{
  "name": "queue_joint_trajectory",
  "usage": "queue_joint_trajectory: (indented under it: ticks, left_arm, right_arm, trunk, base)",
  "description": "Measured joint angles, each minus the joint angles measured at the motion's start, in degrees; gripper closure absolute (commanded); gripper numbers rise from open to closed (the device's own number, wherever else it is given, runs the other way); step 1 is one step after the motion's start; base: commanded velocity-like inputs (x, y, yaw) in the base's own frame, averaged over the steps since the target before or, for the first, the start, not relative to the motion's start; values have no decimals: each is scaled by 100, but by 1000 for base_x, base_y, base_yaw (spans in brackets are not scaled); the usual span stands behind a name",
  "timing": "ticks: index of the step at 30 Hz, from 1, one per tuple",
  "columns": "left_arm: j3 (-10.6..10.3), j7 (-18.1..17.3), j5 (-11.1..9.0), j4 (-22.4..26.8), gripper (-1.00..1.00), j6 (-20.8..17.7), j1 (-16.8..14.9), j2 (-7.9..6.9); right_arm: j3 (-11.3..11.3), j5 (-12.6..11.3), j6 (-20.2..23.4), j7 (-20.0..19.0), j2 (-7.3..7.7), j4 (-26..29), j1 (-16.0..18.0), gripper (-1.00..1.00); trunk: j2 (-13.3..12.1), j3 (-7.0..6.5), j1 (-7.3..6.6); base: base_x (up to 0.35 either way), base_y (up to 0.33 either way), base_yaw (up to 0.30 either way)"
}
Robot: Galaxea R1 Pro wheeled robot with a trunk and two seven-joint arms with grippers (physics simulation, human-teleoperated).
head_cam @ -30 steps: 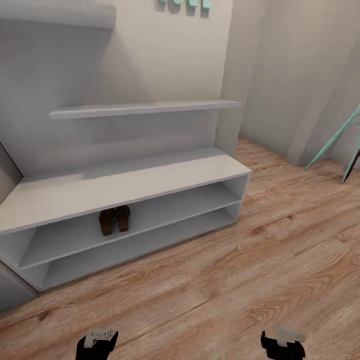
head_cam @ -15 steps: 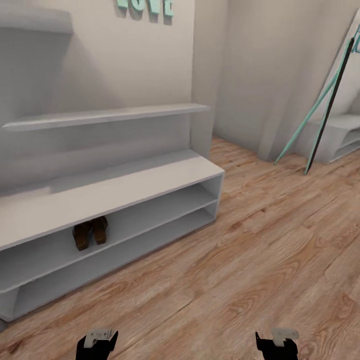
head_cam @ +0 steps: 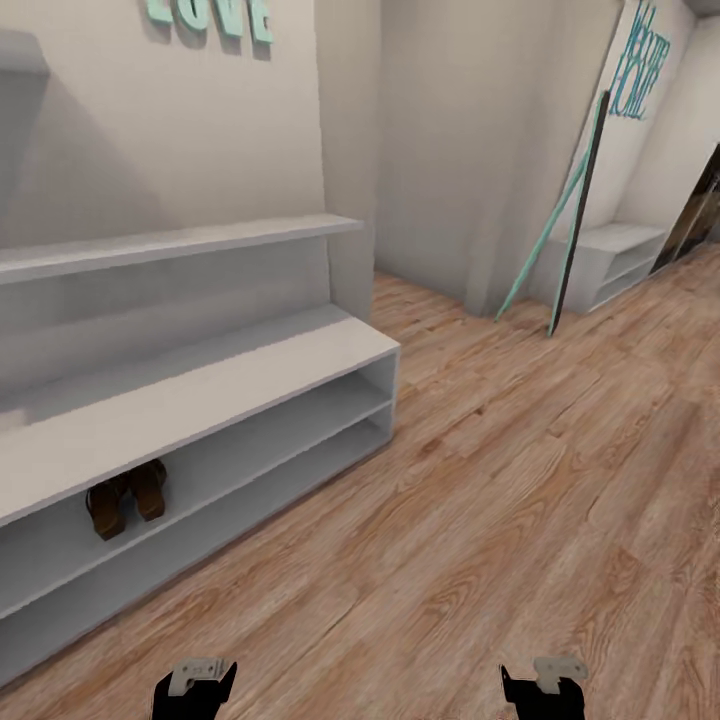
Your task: Pick up the two gym shoes and the two sandals from the corridor floor and place them onto the hallstand (shoe rack) in the corridor, making sure they are on the rack and not on the floor. Arrange them so the two gym shoes are next to each other and the two sandals are next to each other.
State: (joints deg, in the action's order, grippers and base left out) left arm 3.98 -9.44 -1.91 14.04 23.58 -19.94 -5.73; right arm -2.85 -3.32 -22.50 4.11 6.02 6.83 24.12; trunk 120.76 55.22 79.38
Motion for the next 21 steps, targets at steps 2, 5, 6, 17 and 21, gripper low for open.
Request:
queue_joint_trajectory:
  ticks: [2, 5, 6, 17, 21]
  left_arm:
    - [0, 0, 0, -1, -100, 0, 0, 0]
    - [0, 0, 0, -1, -100, 0, 0, 0]
    - [0, 0, 0, -2, -100, 0, 0, 0]
    - [0, 0, 0, -3, -100, 0, 0, 0]
    - [0, 0, 0, -2, -100, 0, 0, 0]
  right_arm:
    - [0, -1, 0, -2, -3, 0, 0, -100]
    - [0, -2, 0, -2, -4, 0, 0, -100]
    - [0, -2, 0, -2, -4, 0, 0, -100]
    - [0, -2, 0, -2, -4, 0, 0, -100]
    - [0, -2, 0, -2, -4, 0, 0, -100]
  trunk:
    - [0, 0, 0]
    - [0, 0, 0]
    - [0, 0, 0]
    - [0, 0, 0]
    - [0, 0, 0]
  base:
    - [0, 0, -300]
    - [0, 0, -300]
    - [0, 0, -300]
    - [0, 0, -300]
    - [0, 0, -300]
